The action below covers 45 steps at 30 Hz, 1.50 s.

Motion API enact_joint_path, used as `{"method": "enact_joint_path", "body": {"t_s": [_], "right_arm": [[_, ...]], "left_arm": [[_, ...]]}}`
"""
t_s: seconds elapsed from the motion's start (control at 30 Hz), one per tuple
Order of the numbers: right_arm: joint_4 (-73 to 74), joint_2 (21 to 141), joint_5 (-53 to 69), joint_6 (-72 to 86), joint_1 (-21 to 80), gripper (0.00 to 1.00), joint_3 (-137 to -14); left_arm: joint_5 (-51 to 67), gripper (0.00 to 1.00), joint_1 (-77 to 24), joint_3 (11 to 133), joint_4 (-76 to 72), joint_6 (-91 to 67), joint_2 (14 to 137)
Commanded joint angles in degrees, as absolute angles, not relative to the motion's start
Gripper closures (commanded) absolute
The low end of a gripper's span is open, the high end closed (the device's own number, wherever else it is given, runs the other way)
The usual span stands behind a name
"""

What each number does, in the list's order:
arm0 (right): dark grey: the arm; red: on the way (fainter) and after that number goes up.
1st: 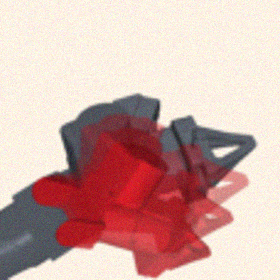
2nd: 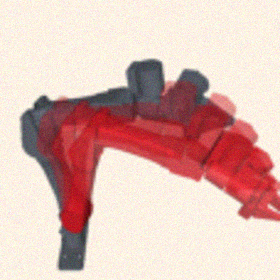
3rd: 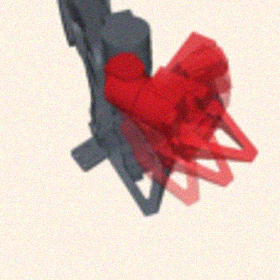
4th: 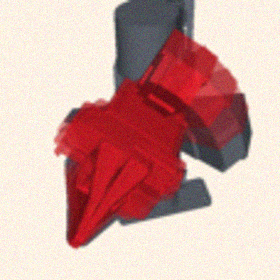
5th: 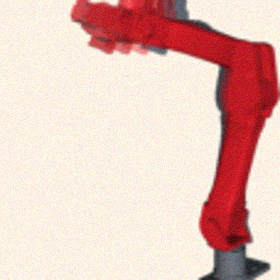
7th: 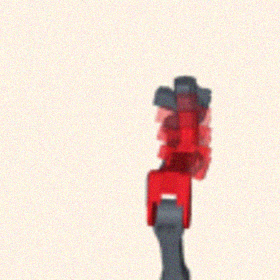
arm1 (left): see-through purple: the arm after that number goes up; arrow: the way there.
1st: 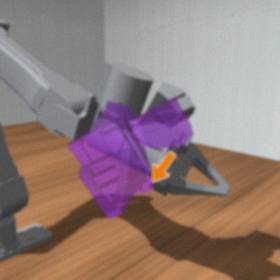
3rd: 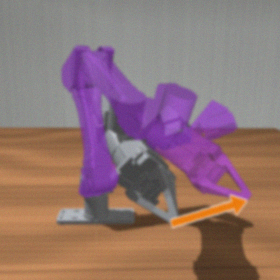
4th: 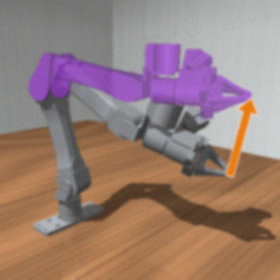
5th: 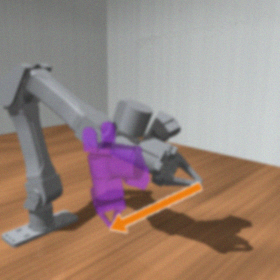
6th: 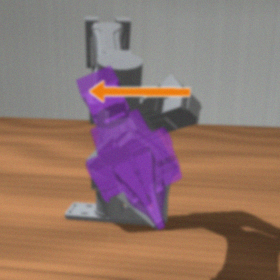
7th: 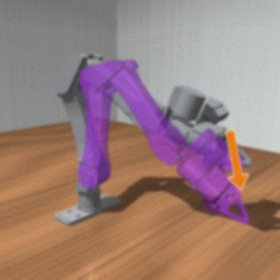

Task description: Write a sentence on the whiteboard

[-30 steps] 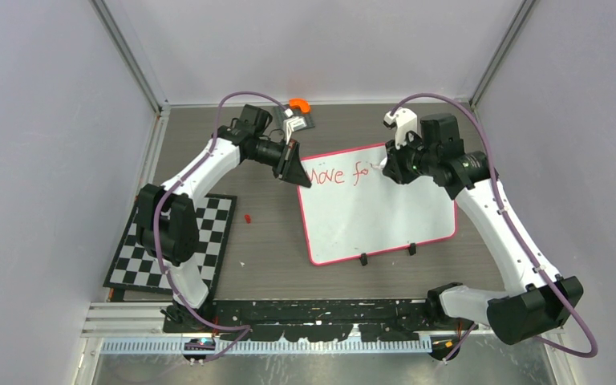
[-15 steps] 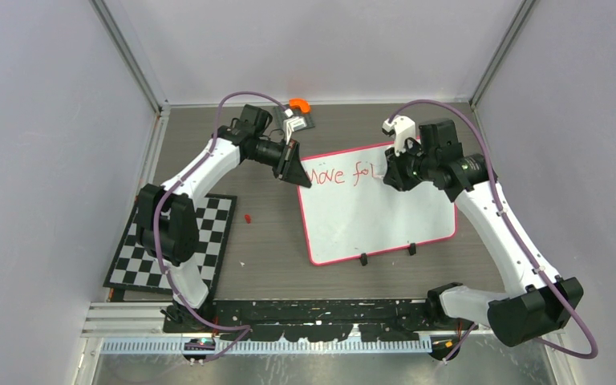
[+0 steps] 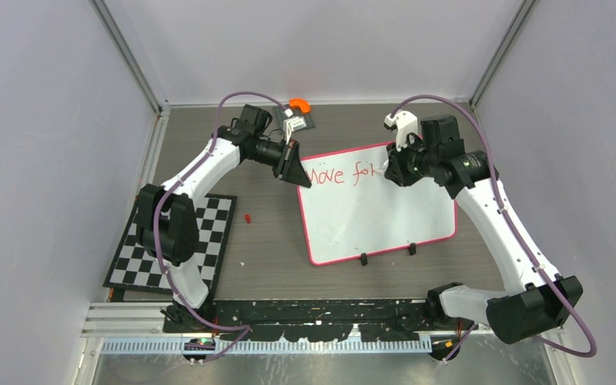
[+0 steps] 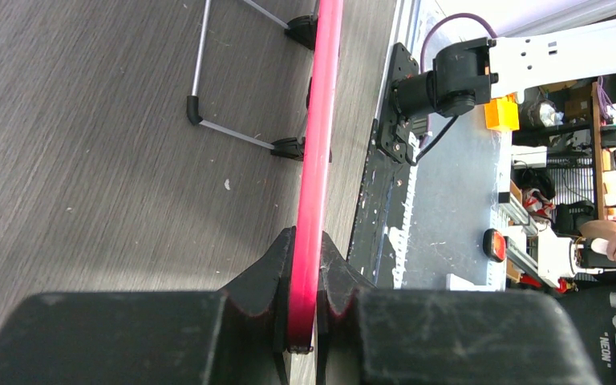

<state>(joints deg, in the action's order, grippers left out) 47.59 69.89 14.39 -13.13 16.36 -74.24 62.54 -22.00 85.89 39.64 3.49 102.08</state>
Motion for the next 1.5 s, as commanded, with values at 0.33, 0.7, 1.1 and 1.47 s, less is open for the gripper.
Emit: {"method": "enact_joint_path", "body": {"t_s": [0.33, 0.7, 1.1, 1.47], "right_arm": [[49.49, 66.60, 18.86, -13.49, 14.46, 1.00, -77.21], [46.86, 66.61, 12.65, -13.40, 14.40, 1.00, -76.10], [45.30, 69.26, 13.51, -13.27, 14.41, 1.00, -77.96], [44.96, 68.79, 11.00, -14.12, 14.28, 1.00, -74.30]], "left_arm": [[61.36, 1.00, -22.24, 86.46, 39.86, 3.46, 102.21], [61.16, 1.00, -22.68, 86.84, 40.11, 3.69, 102.39], [60.95, 1.00, -22.76, 86.97, 40.35, 3.84, 102.48], [60.92, 1.00, -22.76, 86.85, 40.65, 4.25, 102.48]]}}
